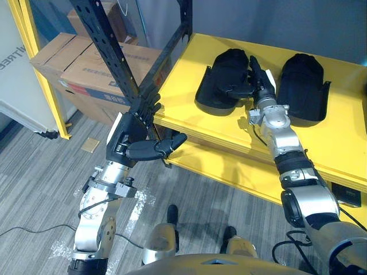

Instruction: Walk over and take three plastic housings, then place them on the shelf

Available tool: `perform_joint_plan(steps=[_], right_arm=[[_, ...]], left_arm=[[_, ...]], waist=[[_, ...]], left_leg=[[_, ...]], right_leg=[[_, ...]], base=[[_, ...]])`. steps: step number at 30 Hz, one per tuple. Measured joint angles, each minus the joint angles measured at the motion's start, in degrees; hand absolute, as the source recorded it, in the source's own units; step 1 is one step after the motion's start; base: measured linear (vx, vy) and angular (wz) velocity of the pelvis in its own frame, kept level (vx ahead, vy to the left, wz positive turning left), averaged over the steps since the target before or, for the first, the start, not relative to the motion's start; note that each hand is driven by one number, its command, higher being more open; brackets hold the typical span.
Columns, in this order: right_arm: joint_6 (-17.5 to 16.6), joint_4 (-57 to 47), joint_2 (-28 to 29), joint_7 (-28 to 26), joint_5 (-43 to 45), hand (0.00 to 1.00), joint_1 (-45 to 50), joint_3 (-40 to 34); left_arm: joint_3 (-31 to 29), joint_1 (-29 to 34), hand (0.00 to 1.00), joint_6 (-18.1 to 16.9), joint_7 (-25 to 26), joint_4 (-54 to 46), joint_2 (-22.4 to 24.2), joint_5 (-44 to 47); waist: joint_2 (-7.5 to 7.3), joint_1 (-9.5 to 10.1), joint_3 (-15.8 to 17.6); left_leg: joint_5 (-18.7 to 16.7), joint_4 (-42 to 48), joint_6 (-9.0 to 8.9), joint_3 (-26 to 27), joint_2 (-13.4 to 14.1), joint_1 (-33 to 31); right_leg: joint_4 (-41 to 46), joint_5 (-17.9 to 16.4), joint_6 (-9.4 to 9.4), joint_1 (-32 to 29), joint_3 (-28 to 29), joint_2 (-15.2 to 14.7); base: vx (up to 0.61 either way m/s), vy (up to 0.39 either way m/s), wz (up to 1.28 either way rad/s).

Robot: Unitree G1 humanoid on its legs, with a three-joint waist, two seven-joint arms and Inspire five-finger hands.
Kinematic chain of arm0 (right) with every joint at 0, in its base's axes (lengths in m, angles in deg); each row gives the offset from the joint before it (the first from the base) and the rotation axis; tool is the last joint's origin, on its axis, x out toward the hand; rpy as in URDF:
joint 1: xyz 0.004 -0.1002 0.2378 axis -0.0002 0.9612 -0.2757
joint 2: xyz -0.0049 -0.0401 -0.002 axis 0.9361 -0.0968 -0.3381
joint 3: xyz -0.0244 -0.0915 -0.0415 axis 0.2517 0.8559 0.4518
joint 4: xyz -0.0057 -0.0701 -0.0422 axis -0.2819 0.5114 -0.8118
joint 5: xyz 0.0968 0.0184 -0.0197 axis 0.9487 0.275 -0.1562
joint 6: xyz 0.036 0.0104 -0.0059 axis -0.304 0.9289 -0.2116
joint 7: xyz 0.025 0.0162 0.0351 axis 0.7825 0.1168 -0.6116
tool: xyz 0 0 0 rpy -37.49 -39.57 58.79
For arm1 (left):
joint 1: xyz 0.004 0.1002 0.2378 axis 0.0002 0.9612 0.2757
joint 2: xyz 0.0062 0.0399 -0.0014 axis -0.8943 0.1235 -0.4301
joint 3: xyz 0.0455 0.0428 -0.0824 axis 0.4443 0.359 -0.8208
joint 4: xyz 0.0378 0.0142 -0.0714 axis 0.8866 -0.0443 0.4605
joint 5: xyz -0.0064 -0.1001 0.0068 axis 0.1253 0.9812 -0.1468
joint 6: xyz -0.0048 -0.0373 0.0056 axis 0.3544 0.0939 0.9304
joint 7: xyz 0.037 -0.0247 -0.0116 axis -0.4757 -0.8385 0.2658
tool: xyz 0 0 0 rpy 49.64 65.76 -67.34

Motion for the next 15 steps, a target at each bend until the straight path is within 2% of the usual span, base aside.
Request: perform_joint_plan(steps=[9,13,15], right_arm=[[-0.68,0.00,-0.30,0.25,-0.01,1.00,-1.04,0.20],[-2.40,-1.01,-0.57,4.73,-0.19,1.00,-1.11,0.79],[-2.40,-7.43,-0.57,8.02,-2.41,1.00,-0.16,0.79]], left_arm=[[1.19,0.08,1.00,-0.01,0.44,0.01,-0.05,-0.04],[2.34,0.13,1.00,-0.69,2.18,0.11,-0.14,-0.20],[3.26,0.12,1.00,-1.17,3.96,0.18,-0.23,-1.06]], waist=[[0.00,-0.08,0.10],[0.00,-0.17,0.11],[0.03,-0.27,0.13]], left_leg=[[0.75,-1.04,-0.20,0.15,0.14,0.10],[0.75,-1.06,-0.22,0.52,0.19,0.08],[0.75,-1.08,-0.22,1.09,0.26,0.04]], right_leg=[[0.84,-0.03,-0.05,-0.87,0.26,0.04],[0.81,0.05,0.03,-1.17,0.61,0.08],[0.71,0.21,0.23,-1.64,1.22,0.16]], base=[[0.00,0.000,0.00],[-0.01,0.004,-0.05],[0.00,0.006,-0.14]])
